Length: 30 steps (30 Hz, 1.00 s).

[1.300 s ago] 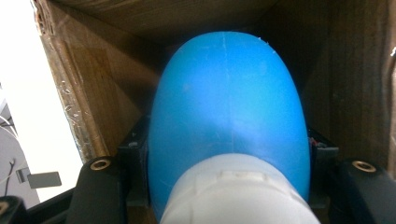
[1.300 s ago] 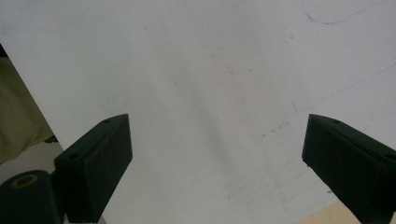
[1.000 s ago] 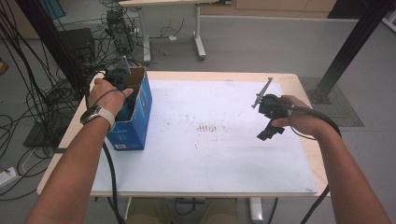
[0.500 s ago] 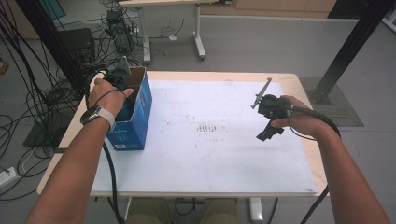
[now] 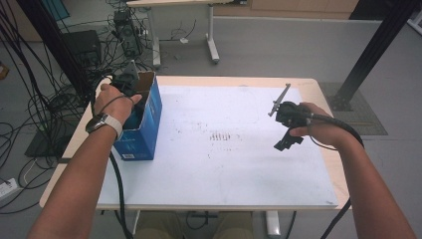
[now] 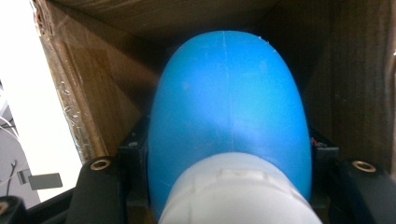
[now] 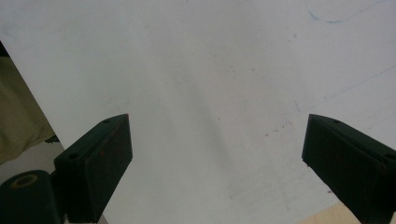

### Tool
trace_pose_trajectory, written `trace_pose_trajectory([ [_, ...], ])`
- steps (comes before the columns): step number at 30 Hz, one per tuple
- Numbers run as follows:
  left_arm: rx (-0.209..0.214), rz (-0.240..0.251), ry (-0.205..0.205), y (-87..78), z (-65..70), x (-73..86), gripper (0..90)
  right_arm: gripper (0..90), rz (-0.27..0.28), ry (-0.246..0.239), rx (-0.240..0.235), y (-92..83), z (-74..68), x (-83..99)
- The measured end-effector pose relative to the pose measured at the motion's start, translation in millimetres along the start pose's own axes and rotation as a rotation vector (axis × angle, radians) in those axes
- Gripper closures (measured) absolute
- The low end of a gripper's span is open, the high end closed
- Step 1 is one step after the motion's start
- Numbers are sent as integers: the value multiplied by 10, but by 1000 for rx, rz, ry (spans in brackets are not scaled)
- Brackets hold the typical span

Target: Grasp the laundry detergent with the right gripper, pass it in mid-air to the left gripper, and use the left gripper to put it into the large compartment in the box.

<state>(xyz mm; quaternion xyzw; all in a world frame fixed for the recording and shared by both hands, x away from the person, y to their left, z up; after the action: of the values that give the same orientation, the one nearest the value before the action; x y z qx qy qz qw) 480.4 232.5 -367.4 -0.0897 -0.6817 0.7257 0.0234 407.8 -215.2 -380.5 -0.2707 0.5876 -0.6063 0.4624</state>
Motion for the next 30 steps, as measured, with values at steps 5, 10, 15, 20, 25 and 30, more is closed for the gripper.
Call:
trace_pose_trajectory([
  [5,4,0,-1,0,-2,1,373,84,-1,-1,1,-3,-2,2],
  [10,5,-1,-1,0,-2,1,373,84,0,-2,1,-1,-1,0],
  [15,5,1,0,1,-3,1,373,84,2,-1,0,0,-3,-4],
  [20,5,-1,1,3,-2,3,372,84,-1,0,0,0,-6,3],
  [25,5,0,0,4,-3,0,373,84,-1,3,0,-3,-6,10],
  [30,8,-1,2,2,-7,0,372,84,-2,3,-2,9,-11,13],
])
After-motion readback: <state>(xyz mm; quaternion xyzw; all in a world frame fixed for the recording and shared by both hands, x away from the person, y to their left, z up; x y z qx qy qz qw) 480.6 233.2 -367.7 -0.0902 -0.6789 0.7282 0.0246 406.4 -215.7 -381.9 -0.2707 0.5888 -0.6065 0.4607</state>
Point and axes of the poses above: each handheld gripper's, and its own axes: y roughly forward along the jaws, x roughly out of its underside, z roughly to its right, the point moved 9 cm from there along y, roughly forward along the jaws, and after that the axes turned 6 degrees about x, right-handed, at the moved point
